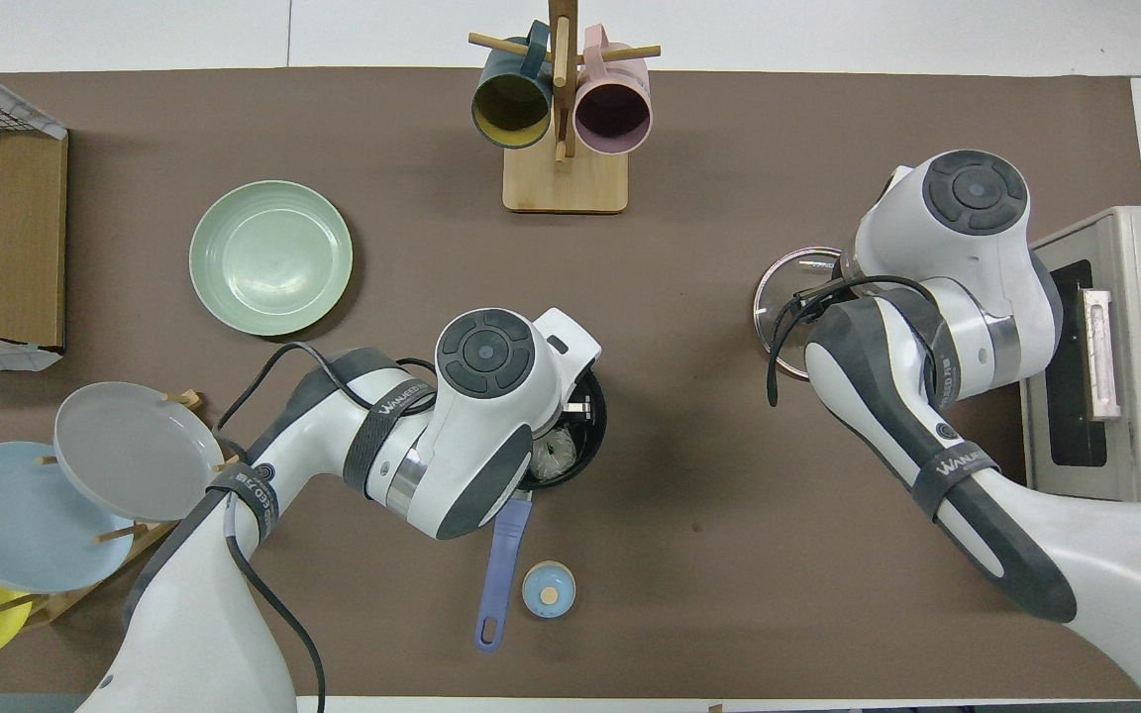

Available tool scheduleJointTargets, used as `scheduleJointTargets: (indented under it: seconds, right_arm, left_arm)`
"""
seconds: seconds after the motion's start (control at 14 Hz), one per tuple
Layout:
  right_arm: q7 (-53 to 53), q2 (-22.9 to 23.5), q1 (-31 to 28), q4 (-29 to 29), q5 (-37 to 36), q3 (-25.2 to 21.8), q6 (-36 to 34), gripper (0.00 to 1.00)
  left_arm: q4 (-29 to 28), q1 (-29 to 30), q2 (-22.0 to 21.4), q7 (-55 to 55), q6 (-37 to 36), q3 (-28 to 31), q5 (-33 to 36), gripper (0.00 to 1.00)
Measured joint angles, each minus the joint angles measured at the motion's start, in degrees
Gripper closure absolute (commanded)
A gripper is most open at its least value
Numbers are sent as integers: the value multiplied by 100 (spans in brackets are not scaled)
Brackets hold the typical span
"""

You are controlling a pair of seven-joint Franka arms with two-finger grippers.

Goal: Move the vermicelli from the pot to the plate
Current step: 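Lift the vermicelli with the left gripper while the right gripper withdraws, then carry the vermicelli with the left gripper over the pale green plate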

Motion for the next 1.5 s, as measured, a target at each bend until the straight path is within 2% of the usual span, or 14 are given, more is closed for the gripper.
scheduleJointTargets:
  seconds: [0.14, 0.43, 0.64, 1.14, 1.5]
  right_arm:
    - [6, -1, 0, 2, 0, 0, 2, 1]
    - [17, -130, 16, 97, 54, 9, -2, 0]
    - [20, -457, 19, 198, 396, 14, -271, 0]
    - [22, -1292, 18, 764, 782, -352, -1803, 0]
    - [22, -1617, 78, 1434, 808, -727, -3036, 0]
  left_arm:
    - [3, 0, -1, 24, 3, 13, 0, 100]
    - [79, 1, -23, 52, -10, 67, 1, 100]
    - [403, 53, -188, 54, -488, 124, 1, 100]
    - [1221, 355, -666, 58, -1857, 169, 1, 100]
    - [1889, 1154, -742, 555, -2454, 204, 1, 100]
